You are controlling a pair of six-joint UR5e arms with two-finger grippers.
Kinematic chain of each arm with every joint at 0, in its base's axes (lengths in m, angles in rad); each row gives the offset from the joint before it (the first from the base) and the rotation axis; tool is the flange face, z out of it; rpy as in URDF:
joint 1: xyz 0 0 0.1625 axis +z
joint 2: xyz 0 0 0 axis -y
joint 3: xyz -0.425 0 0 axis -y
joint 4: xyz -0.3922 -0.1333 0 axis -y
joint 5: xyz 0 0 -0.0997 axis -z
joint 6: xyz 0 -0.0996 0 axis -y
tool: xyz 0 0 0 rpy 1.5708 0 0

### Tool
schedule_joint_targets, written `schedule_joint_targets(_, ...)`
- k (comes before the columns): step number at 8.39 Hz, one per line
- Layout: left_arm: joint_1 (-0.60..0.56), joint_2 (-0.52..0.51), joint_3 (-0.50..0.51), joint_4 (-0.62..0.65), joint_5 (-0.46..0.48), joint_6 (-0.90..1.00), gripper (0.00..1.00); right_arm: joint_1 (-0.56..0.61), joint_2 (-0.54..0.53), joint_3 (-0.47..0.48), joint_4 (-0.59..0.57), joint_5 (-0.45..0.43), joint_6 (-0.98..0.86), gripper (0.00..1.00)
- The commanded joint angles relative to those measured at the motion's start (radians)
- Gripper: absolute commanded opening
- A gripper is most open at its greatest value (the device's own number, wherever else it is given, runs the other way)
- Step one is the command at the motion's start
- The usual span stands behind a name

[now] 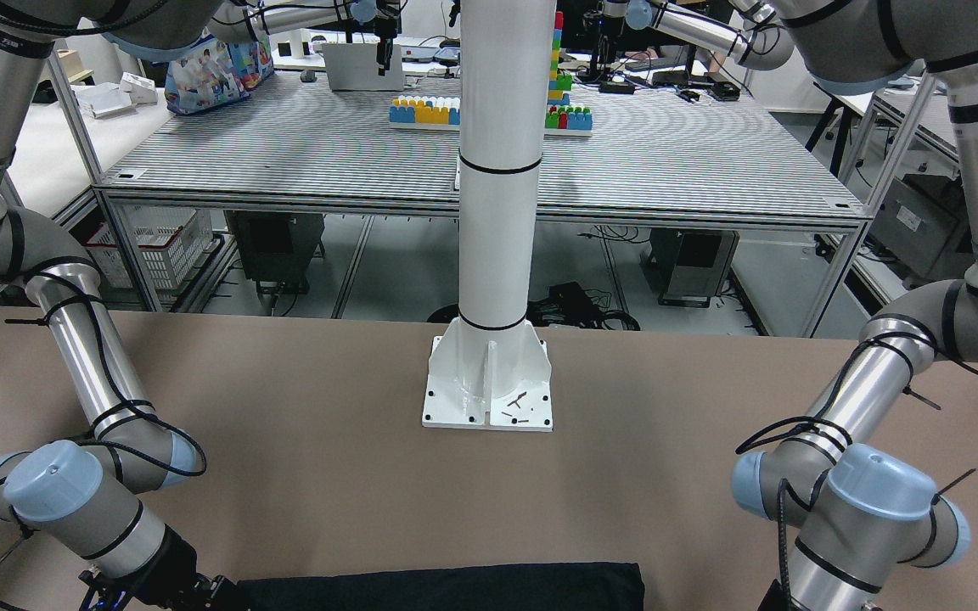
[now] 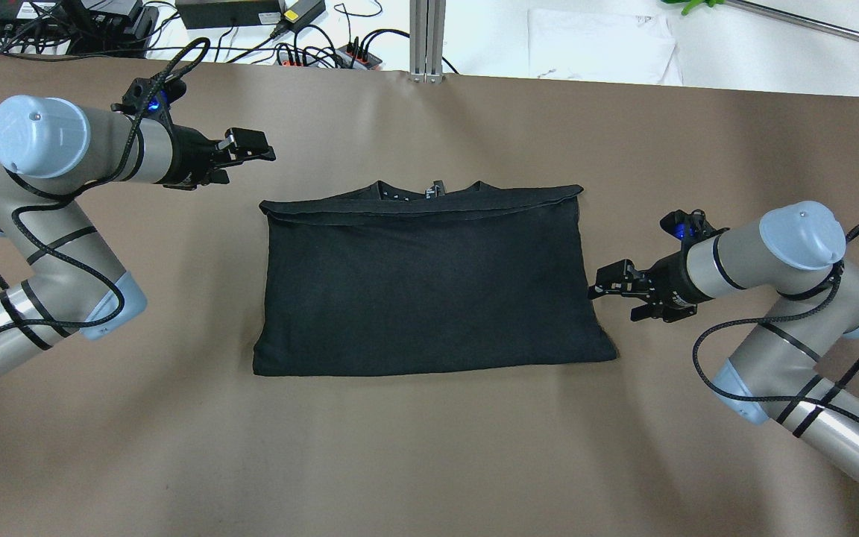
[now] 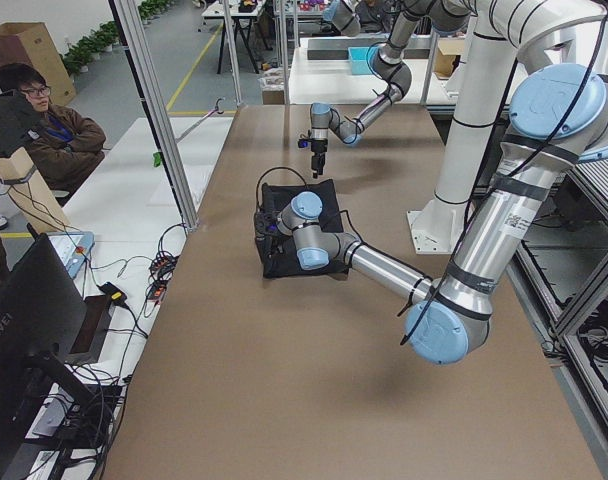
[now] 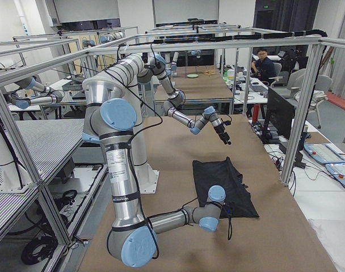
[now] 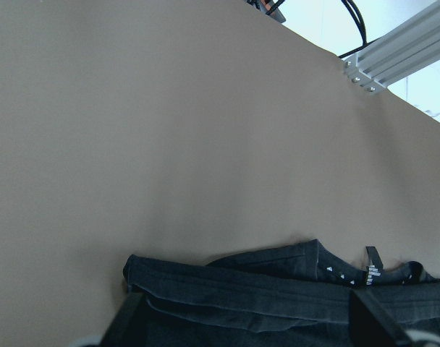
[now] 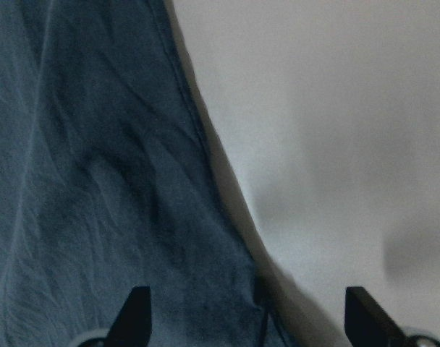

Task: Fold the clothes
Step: 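Lower the right gripper to the folded shirt's corner nearest it and grasp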

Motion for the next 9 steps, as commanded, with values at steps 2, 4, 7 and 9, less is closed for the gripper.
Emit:
schedule_joint_targets(2,-0.002,0.0,0.0,0.0,0.0,0.002,1.0,-0.042,-0.026,0.001,0.011,-0.013,0.031,0.94)
schedule_joint_targets(4,-0.002,0.002,0.0,0.0,0.0,0.002,1.0,-0.06,-0.031,0.02,0.011,-0.013,0.032,0.94)
schedule_joint_targets(7,-0.001,0.002,0.002,0.0,0.0,0.003,1.0,-0.073,-0.034,0.028,0.011,-0.019,0.032,0.91)
schedule_joint_targets(9,-0.001,0.003,0.002,0.0,0.0,0.002,1.0,-0.079,-0.039,0.028,0.011,-0.02,0.032,0.84)
